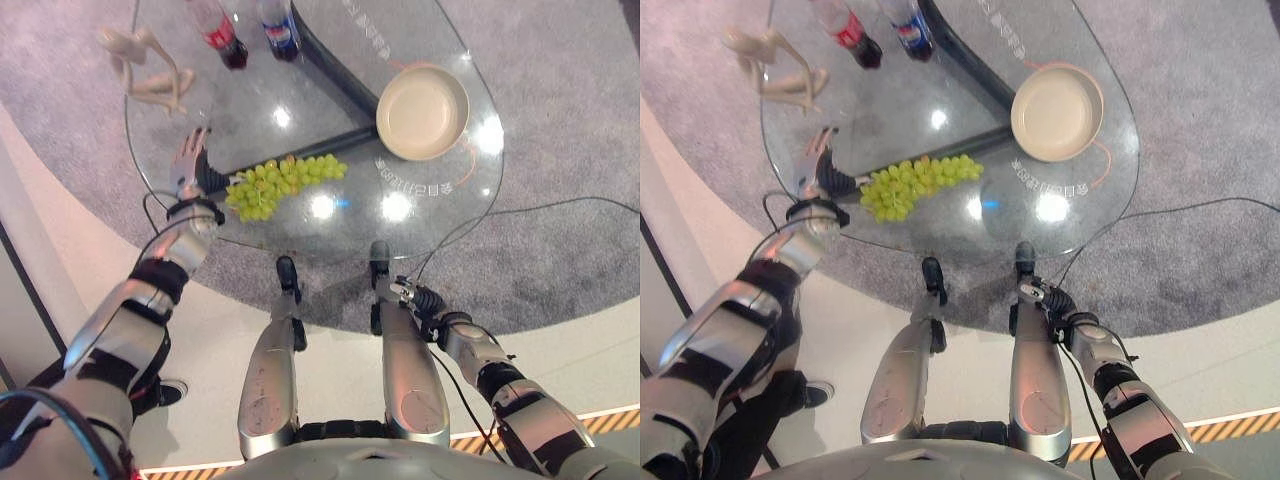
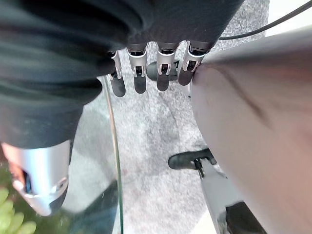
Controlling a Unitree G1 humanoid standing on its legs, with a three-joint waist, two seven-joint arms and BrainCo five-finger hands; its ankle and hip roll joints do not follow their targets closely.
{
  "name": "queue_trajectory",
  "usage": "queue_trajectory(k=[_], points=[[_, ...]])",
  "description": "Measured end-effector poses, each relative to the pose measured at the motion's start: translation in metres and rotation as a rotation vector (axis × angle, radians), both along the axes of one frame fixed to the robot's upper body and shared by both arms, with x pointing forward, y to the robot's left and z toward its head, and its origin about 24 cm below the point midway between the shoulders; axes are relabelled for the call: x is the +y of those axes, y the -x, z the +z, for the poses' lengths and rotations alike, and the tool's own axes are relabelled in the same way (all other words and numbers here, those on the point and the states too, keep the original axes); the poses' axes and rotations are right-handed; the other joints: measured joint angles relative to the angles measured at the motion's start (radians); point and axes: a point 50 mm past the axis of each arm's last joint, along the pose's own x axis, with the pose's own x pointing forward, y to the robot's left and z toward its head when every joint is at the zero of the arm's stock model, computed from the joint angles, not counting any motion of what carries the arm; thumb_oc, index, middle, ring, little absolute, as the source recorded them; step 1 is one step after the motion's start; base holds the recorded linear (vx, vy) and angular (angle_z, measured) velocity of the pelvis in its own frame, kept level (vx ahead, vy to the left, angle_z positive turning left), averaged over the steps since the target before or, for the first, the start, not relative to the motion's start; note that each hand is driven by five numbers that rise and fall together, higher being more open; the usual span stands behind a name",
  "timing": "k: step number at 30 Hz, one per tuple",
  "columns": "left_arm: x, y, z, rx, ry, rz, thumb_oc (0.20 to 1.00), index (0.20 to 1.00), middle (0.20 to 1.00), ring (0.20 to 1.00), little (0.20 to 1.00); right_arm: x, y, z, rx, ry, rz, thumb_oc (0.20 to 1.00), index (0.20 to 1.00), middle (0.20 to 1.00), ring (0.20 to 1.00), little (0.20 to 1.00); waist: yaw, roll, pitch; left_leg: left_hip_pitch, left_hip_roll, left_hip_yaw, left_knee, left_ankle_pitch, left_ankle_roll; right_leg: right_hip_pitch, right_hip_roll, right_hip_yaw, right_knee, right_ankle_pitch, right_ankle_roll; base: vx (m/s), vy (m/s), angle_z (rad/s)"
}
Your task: Pick up fruits into the plate
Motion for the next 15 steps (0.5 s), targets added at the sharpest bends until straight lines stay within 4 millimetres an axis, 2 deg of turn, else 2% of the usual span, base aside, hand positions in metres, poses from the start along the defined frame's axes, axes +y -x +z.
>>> queue_trajectory(k=[3, 8, 12, 15], points=[[0.002, -0.007, 0.012, 0.012, -0.097, 0.045, 1.0, 1.0, 1.0, 1.0, 1.0, 0.003, -0.009, 0.009, -0.048, -0.033, -0.014, 1.0, 1.0, 1.0, 1.0, 1.0, -0.027, -0.01, 0.001, -0.069, 0.003, -0.001, 0.036, 0.0, -0.001, -0.072, 0.003, 0.011, 0.044, -0.007, -0.007, -0.04, -0.077, -0.03], [0.001, -0.013, 0.017, 0.07, -0.185, 0.067, 1.0, 1.0, 1.0, 1.0, 1.0, 0.007, -0.017, 0.017, -0.096, -0.094, -0.044, 1.0, 1.0, 1.0, 1.0, 1.0, -0.069, -0.022, 0.0, -0.147, 0.005, 0.0, 0.073, 0.0, -0.001, -0.156, 0.007, 0.027, 0.076, -0.011, -0.002, -0.05, -0.058, -0.05], [0.005, -0.015, 0.014, 0.131, -0.23, 0.087, 1.0, 1.0, 1.0, 1.0, 1.0, 0.012, -0.021, 0.022, -0.124, -0.139, -0.052, 1.0, 1.0, 1.0, 1.0, 1.0, -0.084, -0.038, -0.001, -0.196, 0.005, 0.013, 0.092, -0.004, -0.004, -0.21, 0.008, 0.046, 0.092, -0.01, -0.003, -0.02, -0.019, -0.05], [0.0, -0.016, 0.007, 0.171, -0.242, 0.069, 1.0, 1.0, 1.0, 1.0, 1.0, 0.012, -0.021, 0.022, -0.125, -0.164, -0.067, 1.0, 1.0, 1.0, 1.0, 1.0, -0.086, -0.042, -0.002, -0.205, 0.004, 0.012, 0.092, -0.002, -0.001, -0.218, 0.008, 0.046, 0.091, -0.009, -0.004, -0.01, -0.006, -0.01]])
